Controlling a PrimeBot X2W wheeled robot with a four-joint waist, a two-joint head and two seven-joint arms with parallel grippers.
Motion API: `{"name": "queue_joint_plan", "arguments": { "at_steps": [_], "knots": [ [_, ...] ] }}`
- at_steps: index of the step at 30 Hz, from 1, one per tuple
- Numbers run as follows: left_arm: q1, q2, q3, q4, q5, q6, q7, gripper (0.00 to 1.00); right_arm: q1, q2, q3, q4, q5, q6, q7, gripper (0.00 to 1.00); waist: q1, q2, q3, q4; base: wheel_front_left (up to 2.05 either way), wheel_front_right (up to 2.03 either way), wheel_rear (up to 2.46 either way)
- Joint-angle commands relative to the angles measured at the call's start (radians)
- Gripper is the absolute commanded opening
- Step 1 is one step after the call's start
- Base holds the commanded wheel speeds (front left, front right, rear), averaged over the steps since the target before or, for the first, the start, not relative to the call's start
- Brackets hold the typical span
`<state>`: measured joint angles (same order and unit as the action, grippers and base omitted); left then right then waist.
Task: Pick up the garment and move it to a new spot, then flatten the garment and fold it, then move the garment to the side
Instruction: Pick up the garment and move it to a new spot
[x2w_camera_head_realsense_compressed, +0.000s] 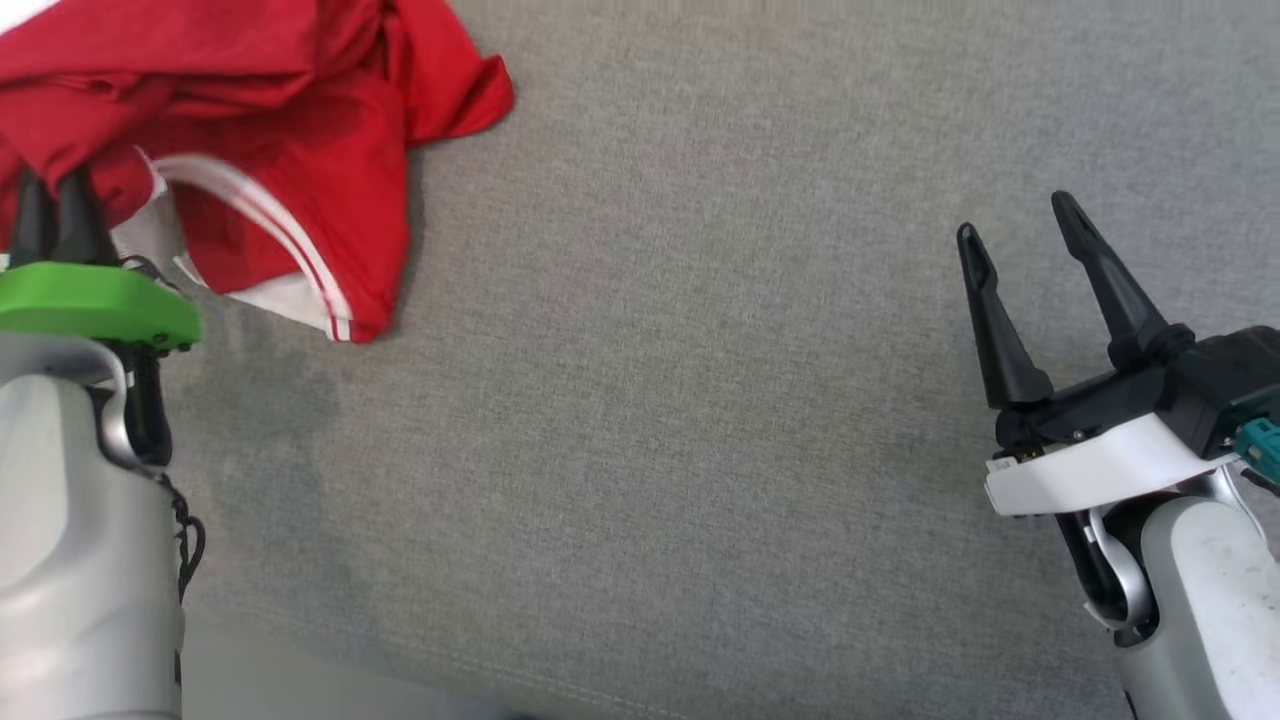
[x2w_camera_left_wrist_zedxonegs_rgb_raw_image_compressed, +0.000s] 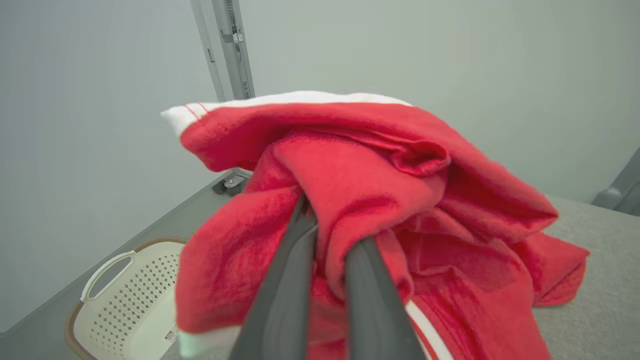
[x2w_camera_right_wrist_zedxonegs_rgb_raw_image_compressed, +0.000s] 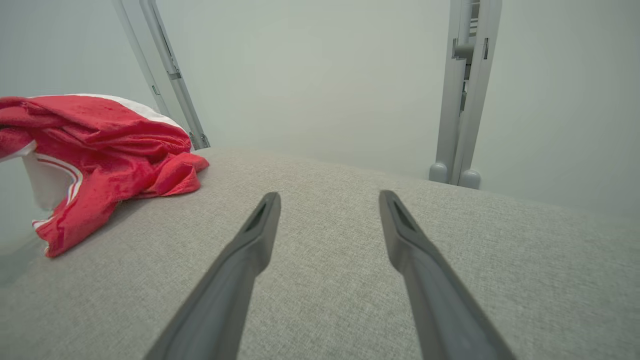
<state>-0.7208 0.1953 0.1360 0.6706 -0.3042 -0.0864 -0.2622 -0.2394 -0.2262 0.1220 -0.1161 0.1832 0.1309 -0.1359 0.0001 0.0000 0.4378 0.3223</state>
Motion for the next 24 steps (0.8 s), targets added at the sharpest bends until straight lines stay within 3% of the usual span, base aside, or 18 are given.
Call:
{"name": "queue_joint_plan", "arguments": {
  "at_steps": [1,6,11,18,24],
  "knots": [
    [0.042,0.002,0.014,-0.047,0.015,0.002,-0.003,0.00,0.019,0.009,0.000,0.005,-0.001,0.000,-0.010,1.00,-0.0001,0.0000,-0.088,-0.009,0.00,0.00,0.00],
    [0.165,-0.016,0.033,-0.231,0.055,-0.006,-0.004,0.00,0.055,0.038,0.002,0.020,0.000,0.000,-0.024,1.00,-0.0001,0.0000,-0.180,-0.037,0.00,0.00,0.00],
    [0.284,-0.055,-0.007,-0.341,0.088,-0.011,-0.004,0.00,0.091,0.068,0.009,0.036,-0.004,0.000,-0.028,1.00,-0.0001,0.0000,-0.251,-0.089,0.00,0.00,0.00],
    [0.354,-0.120,-0.197,-0.422,0.107,-0.029,0.041,0.00,0.113,0.094,0.008,0.043,0.004,0.000,-0.033,1.00,-0.0001,0.0000,-0.269,-0.239,0.00,0.00,0.00],
    [0.303,-0.140,-0.429,-0.382,0.084,-0.042,0.073,0.00,0.106,0.110,-0.004,0.053,0.016,0.000,-0.047,1.00,-0.0001,0.0000,-0.240,-0.397,0.00,0.00,0.00]
  ]
}}
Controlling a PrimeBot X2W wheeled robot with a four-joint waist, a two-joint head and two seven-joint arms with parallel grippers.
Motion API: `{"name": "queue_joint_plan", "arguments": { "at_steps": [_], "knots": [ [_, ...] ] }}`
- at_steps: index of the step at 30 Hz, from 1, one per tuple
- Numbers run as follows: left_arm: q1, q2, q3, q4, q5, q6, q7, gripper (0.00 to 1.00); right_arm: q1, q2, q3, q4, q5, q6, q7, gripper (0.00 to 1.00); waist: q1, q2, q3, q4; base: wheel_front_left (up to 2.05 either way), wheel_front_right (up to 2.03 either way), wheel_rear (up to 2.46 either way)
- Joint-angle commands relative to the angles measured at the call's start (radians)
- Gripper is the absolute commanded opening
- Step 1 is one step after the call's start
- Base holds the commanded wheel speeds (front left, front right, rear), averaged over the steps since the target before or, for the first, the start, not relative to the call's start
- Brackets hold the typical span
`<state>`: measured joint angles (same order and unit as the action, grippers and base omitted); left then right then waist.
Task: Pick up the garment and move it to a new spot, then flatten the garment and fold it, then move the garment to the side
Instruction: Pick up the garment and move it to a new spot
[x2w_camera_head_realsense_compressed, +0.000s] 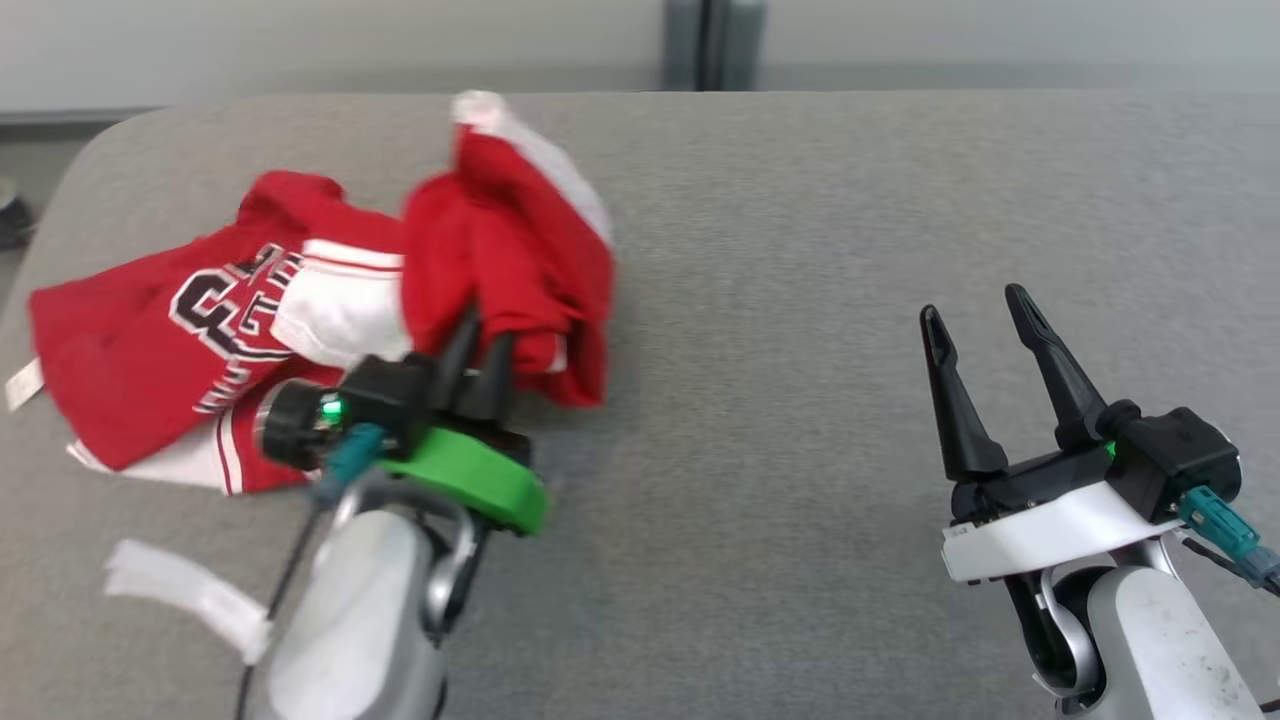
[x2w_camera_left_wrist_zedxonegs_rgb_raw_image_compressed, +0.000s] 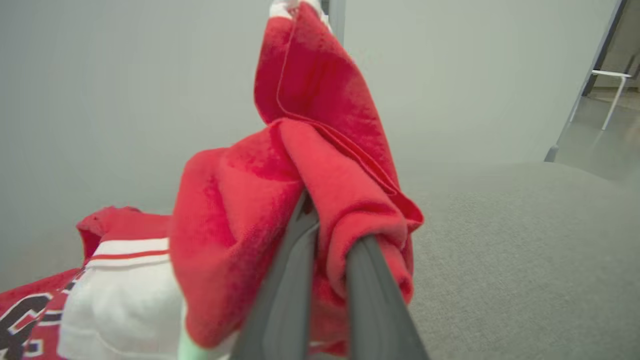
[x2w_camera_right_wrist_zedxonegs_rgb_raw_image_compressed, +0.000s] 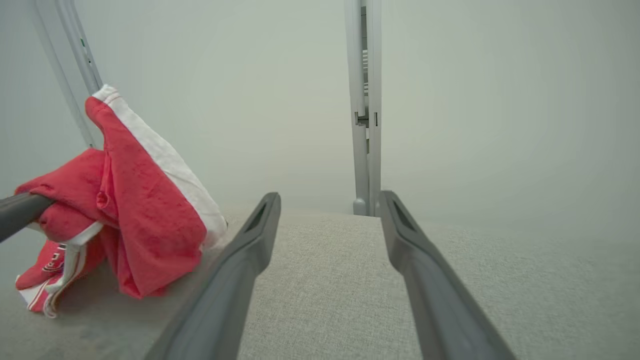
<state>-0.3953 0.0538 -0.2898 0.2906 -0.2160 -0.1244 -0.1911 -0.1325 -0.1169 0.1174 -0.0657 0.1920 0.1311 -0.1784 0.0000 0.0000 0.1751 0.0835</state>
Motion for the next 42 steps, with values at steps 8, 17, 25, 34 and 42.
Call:
{"name": "queue_joint_plan", "arguments": {
  "at_steps": [8,17,25,34,42],
  "knots": [
    [-0.109,-0.001,-0.398,0.086,-0.115,-0.008,0.024,0.00,-0.012,0.028,-0.026,0.040,0.029,-0.001,-0.040,1.00,0.0000,0.0000,0.088,-0.344,0.00,0.00,0.00],
    [-0.196,-0.001,-0.634,0.176,-0.217,0.012,0.009,1.00,-0.027,0.050,-0.040,0.073,0.038,-0.001,-0.068,1.00,0.0000,0.0000,0.130,-0.388,0.00,0.00,0.00],
    [-0.229,0.000,-0.609,0.116,-0.218,0.091,-0.069,1.00,-0.033,0.046,-0.050,0.079,0.020,-0.001,-0.078,1.00,0.0000,0.0000,0.101,-0.309,0.00,0.00,0.00],
    [-0.103,0.096,-0.378,-0.095,-0.181,0.207,-0.074,1.00,0.001,0.030,-0.064,0.068,0.008,-0.001,-0.062,1.00,0.0000,0.0000,0.036,-0.202,0.00,0.00,0.00],
    [0.043,0.188,-0.158,-0.123,-0.225,0.273,-0.075,1.00,0.040,0.023,-0.082,0.051,0.000,-0.001,-0.036,1.00,0.0000,0.0000,-0.002,-0.131,0.00,0.00,0.00]
  ]
}}
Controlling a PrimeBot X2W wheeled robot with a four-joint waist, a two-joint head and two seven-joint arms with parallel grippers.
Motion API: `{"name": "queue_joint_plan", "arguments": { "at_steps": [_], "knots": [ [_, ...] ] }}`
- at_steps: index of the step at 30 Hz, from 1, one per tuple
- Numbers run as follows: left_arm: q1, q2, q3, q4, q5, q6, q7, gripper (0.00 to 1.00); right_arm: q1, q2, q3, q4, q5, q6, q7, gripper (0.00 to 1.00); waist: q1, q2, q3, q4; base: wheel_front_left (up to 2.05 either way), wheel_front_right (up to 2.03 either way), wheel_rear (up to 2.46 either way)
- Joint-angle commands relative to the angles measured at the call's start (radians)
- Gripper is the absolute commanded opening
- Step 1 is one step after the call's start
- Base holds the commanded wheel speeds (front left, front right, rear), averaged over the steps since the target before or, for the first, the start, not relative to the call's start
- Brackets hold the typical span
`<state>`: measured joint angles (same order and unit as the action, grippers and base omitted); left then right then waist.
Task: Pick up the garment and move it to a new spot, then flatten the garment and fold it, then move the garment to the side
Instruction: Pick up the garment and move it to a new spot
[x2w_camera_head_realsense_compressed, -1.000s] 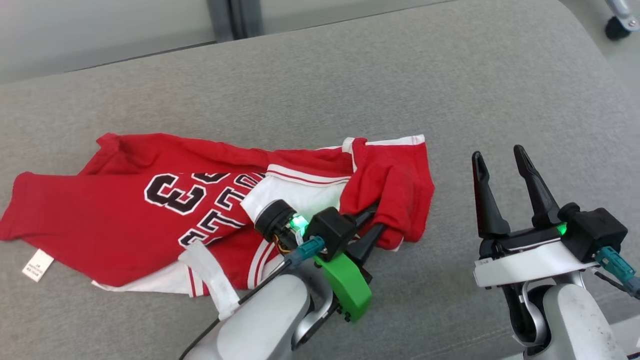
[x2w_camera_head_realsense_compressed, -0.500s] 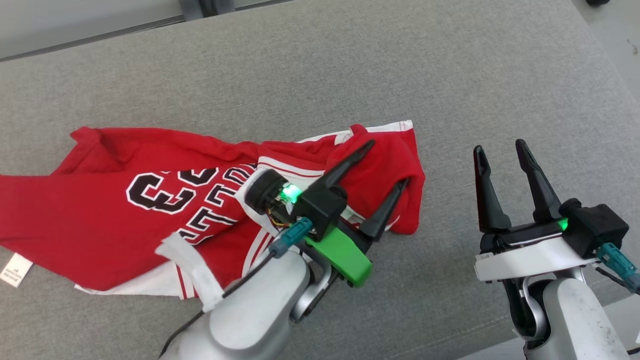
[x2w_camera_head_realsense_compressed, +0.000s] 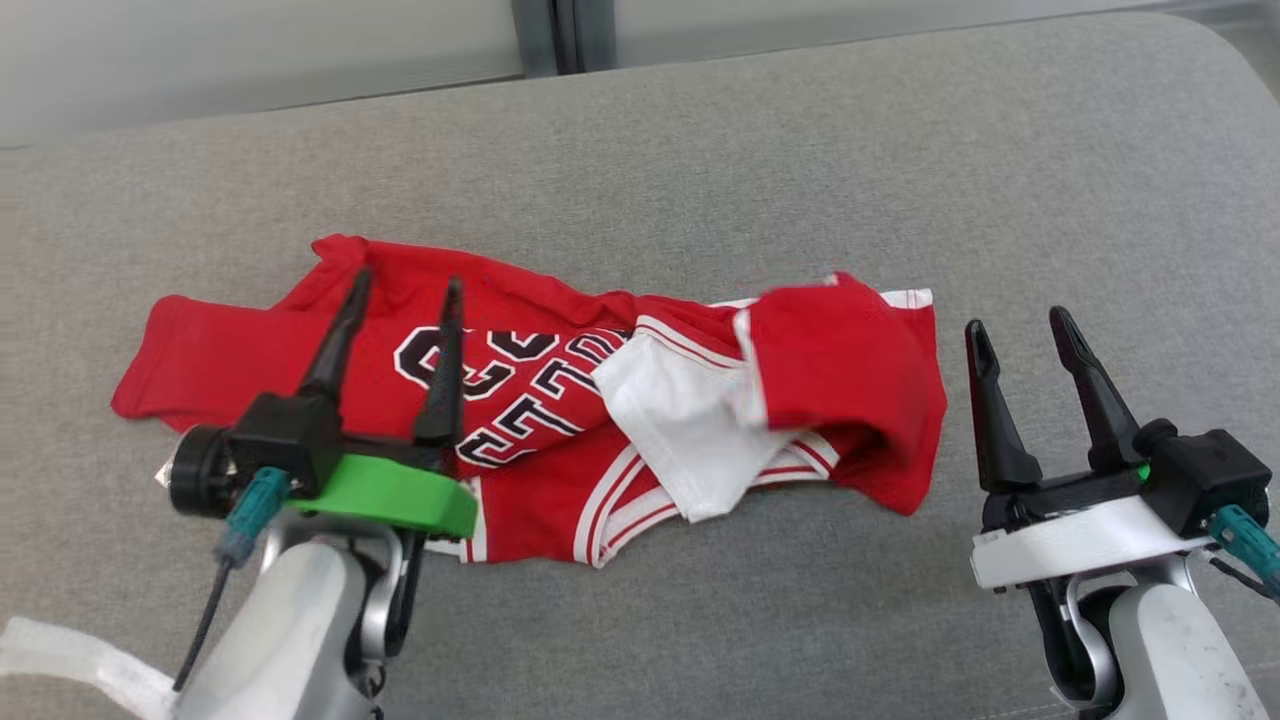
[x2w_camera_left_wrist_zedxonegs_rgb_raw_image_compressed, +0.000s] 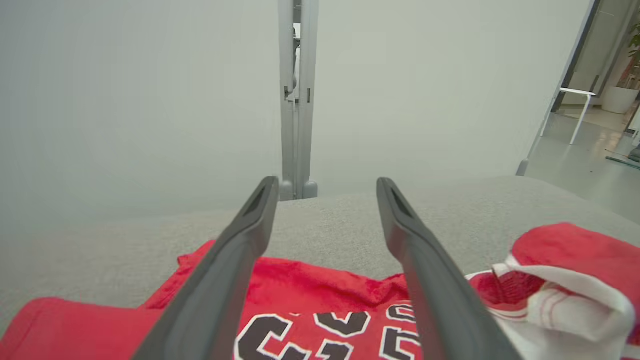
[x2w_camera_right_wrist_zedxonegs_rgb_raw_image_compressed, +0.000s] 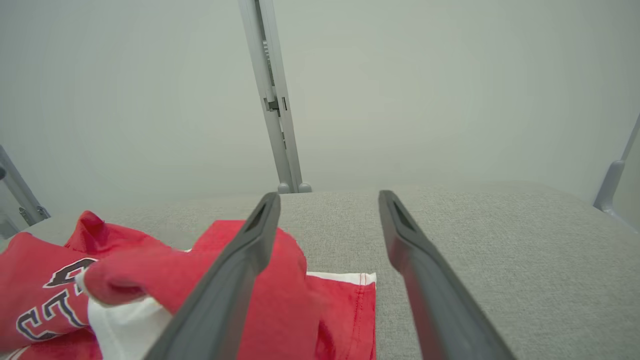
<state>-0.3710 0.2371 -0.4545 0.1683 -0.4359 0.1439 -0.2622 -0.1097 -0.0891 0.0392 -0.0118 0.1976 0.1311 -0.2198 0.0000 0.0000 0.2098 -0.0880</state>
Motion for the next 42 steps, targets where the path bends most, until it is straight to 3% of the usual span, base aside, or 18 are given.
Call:
{"name": "queue_joint_plan", "arguments": {
  "at_steps": [1,5,10,22,42],
  "knots": [
    [0.036,0.015,0.029,0.003,-0.008,0.006,-0.003,1.00,0.022,-0.006,-0.004,-0.005,-0.007,-0.001,0.007,1.00,0.0000,0.0000,-0.042,0.046,0.00,0.00,0.00],
    [0.104,0.040,0.111,0.011,-0.020,-0.004,-0.003,1.00,0.049,-0.011,-0.002,-0.010,-0.008,-0.001,0.026,1.00,0.0000,0.0000,-0.068,0.066,0.00,0.00,0.00],
    [0.172,0.053,0.166,0.019,-0.019,-0.049,-0.003,1.00,0.083,-0.013,-0.001,-0.017,-0.012,-0.001,0.045,1.00,0.0000,0.0000,-0.096,0.073,0.00,0.00,0.00],
    [0.252,0.030,0.189,0.073,0.018,-0.118,-0.004,1.00,0.161,0.002,0.000,-0.027,-0.011,-0.001,0.076,1.00,0.0000,0.0000,-0.167,0.067,0.00,0.00,0.00],
    [0.243,0.002,0.224,0.146,0.045,-0.150,-0.004,1.00,0.179,0.017,-0.004,-0.050,-0.016,-0.001,0.092,1.00,0.0000,0.0000,-0.186,0.067,0.00,0.00,0.00]
  ]
}}
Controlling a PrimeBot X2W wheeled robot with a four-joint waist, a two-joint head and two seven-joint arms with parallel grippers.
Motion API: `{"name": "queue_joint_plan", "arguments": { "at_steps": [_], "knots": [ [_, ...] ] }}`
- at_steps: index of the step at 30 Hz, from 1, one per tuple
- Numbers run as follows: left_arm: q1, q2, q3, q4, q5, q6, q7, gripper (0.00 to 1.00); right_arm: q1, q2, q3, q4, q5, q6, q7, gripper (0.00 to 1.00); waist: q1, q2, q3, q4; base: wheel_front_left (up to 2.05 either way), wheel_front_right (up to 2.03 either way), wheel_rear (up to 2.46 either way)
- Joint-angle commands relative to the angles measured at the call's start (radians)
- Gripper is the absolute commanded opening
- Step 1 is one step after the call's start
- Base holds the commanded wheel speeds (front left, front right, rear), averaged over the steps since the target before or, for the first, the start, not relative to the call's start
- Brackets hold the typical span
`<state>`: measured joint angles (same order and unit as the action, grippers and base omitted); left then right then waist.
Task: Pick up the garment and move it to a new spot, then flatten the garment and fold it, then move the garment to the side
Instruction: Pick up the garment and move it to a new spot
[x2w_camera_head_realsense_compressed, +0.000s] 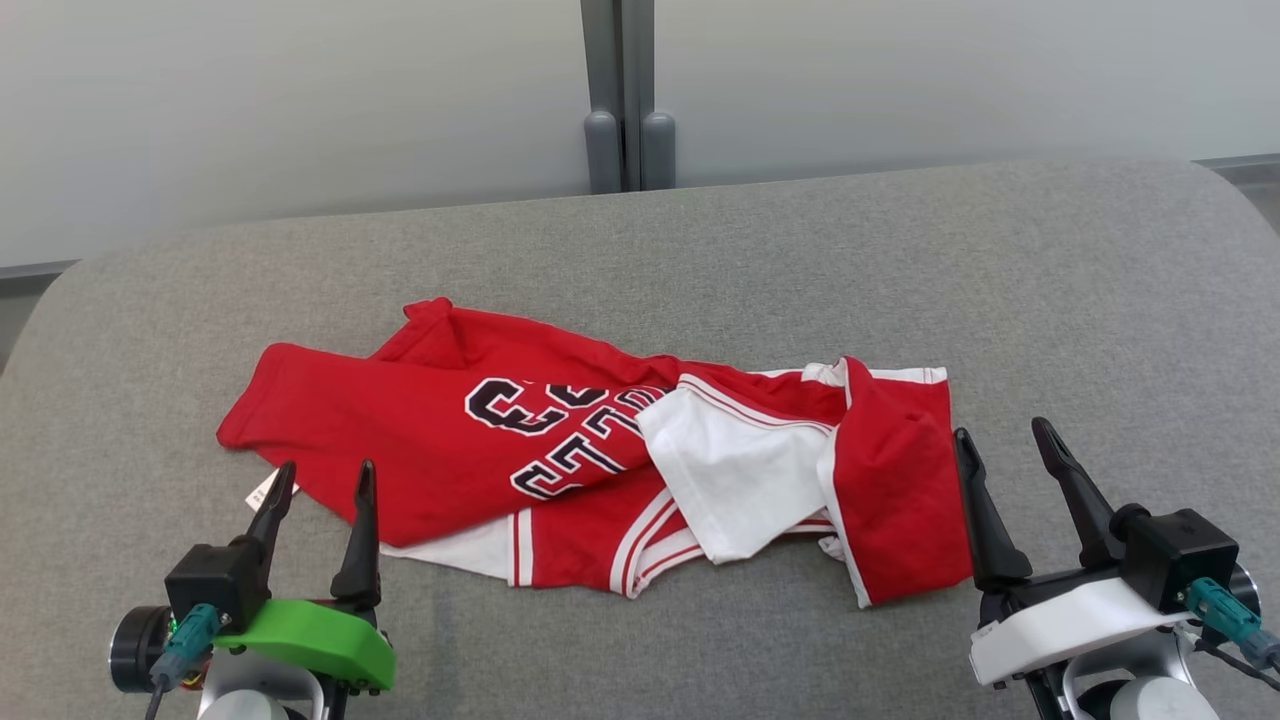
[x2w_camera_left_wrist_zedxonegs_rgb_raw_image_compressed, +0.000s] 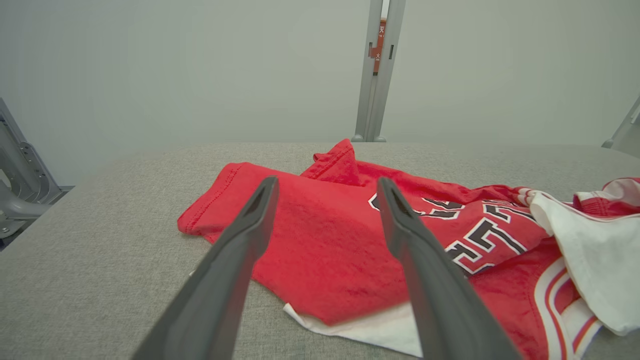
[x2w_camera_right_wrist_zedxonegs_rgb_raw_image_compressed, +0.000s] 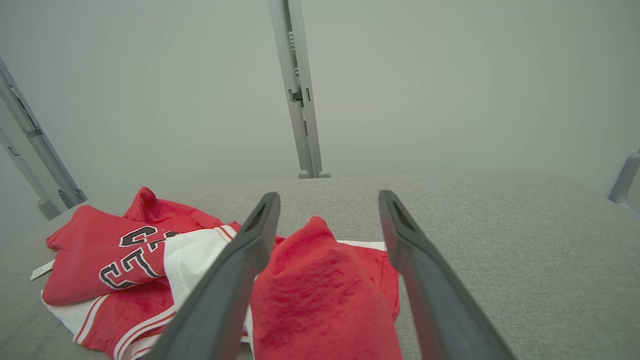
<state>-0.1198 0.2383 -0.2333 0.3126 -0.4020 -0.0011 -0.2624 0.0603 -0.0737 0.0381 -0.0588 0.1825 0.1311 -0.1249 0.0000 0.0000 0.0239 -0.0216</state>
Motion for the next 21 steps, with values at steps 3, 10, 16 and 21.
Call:
{"name": "queue_joint_plan", "arguments": {
  "at_steps": [3,10,16,21],
  "knots": [
    [-0.022,-0.002,-0.006,0.005,0.019,-0.010,-0.003,1.00,0.005,0.002,-0.005,-0.006,0.000,-0.001,-0.005,1.00,0.0000,0.0000,0.008,0.006,0.00,0.00,0.00],
    [-0.134,-0.040,-0.074,0.056,0.017,-0.052,0.086,1.00,-0.035,-0.006,0.010,-0.025,0.004,-0.001,0.000,1.00,0.0000,0.0000,0.084,0.018,0.00,0.00,0.00],
    [-0.257,-0.078,-0.129,0.177,0.002,-0.076,0.231,1.00,-0.076,-0.019,0.035,-0.017,0.020,-0.001,-0.009,1.00,0.0000,0.0000,0.159,0.001,0.00,0.00,0.00],
    [-0.313,-0.095,-0.136,0.300,-0.022,-0.067,0.336,1.00,-0.097,-0.024,0.038,0.002,0.030,-0.001,-0.022,1.00,0.0000,0.0000,0.192,-0.023,0.00,0.00,0.00]
  ]
}}
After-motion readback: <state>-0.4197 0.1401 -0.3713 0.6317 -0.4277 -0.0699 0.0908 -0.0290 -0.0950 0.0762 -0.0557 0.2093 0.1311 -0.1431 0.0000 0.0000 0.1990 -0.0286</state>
